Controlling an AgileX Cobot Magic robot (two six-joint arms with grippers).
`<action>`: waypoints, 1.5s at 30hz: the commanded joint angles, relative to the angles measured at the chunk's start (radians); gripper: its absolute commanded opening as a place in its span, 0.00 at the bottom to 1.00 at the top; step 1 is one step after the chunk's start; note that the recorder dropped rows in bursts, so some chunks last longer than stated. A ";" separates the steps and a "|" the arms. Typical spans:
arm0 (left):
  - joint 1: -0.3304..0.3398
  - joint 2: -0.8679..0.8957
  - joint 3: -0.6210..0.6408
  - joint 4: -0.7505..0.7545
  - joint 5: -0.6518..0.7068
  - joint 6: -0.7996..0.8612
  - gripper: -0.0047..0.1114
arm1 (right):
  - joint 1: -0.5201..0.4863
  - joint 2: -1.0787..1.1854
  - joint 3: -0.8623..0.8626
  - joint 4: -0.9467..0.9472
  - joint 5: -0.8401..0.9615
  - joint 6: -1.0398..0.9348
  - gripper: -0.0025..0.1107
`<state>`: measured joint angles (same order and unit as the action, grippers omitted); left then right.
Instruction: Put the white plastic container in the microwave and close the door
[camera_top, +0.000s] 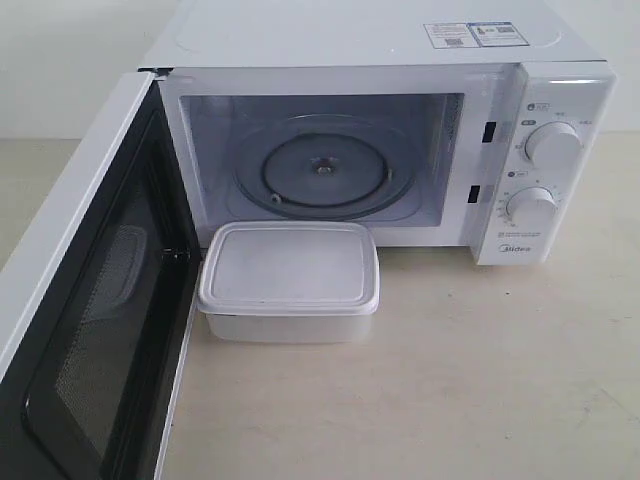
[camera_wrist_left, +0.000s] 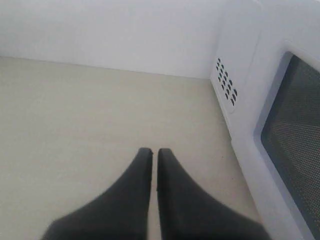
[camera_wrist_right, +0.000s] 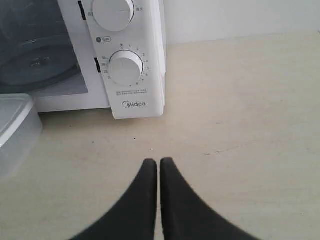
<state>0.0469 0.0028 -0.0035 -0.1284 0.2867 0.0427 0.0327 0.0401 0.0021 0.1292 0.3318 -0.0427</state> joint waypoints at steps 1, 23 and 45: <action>0.002 -0.003 0.004 0.006 0.001 0.004 0.08 | -0.002 -0.007 -0.002 -0.004 -0.009 0.000 0.02; 0.002 -0.003 0.004 0.006 0.001 0.004 0.08 | -0.002 0.100 -0.238 -0.003 -0.340 -0.021 0.02; 0.002 -0.003 0.004 0.006 0.001 0.004 0.08 | -0.002 0.706 -0.412 -0.003 -0.302 0.019 0.02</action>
<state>0.0469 0.0028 -0.0035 -0.1284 0.2867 0.0427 0.0327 0.6929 -0.4004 0.1329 0.0395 -0.0466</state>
